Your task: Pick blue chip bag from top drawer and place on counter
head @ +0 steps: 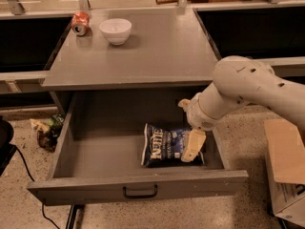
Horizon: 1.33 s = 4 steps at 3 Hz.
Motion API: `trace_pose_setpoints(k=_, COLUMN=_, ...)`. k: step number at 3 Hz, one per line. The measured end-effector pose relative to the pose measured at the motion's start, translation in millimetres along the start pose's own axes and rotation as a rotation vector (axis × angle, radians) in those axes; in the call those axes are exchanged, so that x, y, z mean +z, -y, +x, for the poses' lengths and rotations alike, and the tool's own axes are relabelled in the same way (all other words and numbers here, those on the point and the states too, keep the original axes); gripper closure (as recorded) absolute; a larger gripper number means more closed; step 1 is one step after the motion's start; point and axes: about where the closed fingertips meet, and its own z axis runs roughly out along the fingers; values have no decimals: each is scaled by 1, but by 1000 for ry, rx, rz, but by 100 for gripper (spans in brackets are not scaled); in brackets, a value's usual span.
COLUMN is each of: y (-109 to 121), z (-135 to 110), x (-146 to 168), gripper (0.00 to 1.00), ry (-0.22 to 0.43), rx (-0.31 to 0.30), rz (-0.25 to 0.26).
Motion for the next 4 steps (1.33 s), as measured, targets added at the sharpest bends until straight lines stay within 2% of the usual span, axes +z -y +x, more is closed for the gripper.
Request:
trace_pose_setpoints(k=2, y=18, z=10, x=27, gripper=0, ry=-35, rx=-49, rz=-2)
trace_pose_setpoints(k=4, y=31, z=37, x=68, gripper=0, ry=-42, rx=-31, rz=-40)
